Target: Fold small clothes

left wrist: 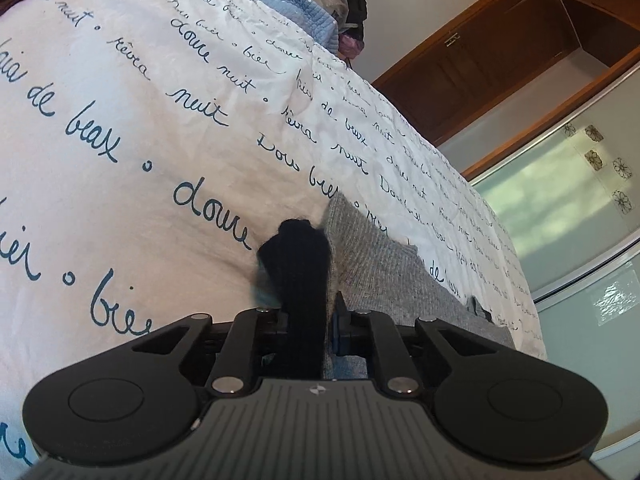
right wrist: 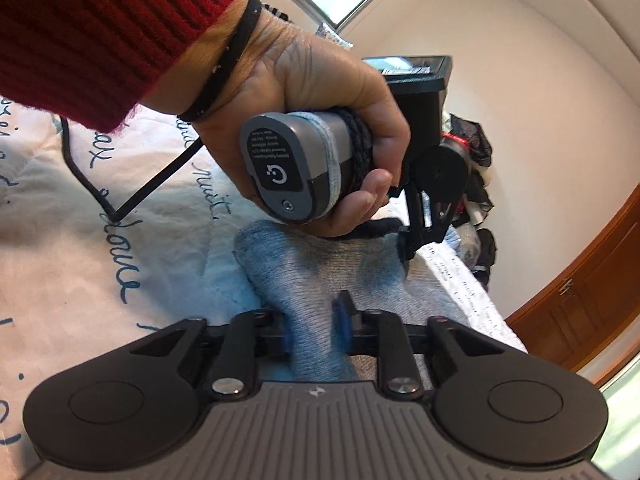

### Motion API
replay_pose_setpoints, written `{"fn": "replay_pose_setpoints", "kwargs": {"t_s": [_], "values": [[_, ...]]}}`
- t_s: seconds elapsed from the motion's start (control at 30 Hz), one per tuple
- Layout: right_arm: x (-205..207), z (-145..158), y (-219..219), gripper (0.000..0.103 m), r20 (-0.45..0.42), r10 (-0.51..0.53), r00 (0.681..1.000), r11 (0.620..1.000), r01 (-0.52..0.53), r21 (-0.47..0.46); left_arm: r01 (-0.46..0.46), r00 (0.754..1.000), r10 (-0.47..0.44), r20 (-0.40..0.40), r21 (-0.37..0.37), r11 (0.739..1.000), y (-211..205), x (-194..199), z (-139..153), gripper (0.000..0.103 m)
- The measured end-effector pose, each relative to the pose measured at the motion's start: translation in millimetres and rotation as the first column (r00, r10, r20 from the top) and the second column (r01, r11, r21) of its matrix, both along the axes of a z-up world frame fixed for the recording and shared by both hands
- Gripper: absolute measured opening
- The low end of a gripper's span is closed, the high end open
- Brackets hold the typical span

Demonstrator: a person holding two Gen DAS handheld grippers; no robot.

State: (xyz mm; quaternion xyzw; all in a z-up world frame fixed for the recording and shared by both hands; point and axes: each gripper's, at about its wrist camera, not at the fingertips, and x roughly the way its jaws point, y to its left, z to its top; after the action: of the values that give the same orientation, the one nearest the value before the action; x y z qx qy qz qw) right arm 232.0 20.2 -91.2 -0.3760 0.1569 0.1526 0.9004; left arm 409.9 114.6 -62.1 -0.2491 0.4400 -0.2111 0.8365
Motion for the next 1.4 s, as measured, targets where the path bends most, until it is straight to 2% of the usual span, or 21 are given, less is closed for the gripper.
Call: {"fn": "replay_pose_setpoints", "kwargs": {"t_s": [0.17, 0.33, 0.63, 1.0, 1.13, 1.4], "values": [[1, 5, -10, 0.009, -0.019, 0.008, 1.000, 0.999, -0.007, 0.051, 0.015, 0.996, -0.025, 0.082, 0.121, 0.993, -17, -13, 21, 0.014], [-5, 13, -24, 0.008, 0.003, 0.017, 1.000, 0.995, -0.018, 0.097, 0.023, 0.990, -0.047, 0.134, 0.180, 0.983, -27, -25, 41, 0.014], [-19, 41, -62, 0.007, 0.014, -0.021, 1.000, 0.963, 0.017, 0.267, 0.003, 0.982, -0.038, 0.187, 0.184, 0.983, -39, -41, 72, 0.014], [-32, 76, -124, 0.007, -0.063, -0.084, 0.994, 0.853, 0.104, 0.511, -0.011, 0.964, -0.041, 0.263, 0.193, 0.981, -86, -67, 119, 0.014], [-31, 80, -145, 0.007, -0.078, -0.105, 0.991, 0.821, 0.130, 0.555, -0.013, 0.952, -0.060, 0.299, 0.238, 0.971, -108, -77, 130, 0.014], [-38, 77, -170, 0.007, -0.120, -0.145, 0.982, 0.759, 0.188, 0.623, 0.014, 0.944, -0.095, 0.315, 0.251, 0.968, -147, -86, 140, 0.014]]}}
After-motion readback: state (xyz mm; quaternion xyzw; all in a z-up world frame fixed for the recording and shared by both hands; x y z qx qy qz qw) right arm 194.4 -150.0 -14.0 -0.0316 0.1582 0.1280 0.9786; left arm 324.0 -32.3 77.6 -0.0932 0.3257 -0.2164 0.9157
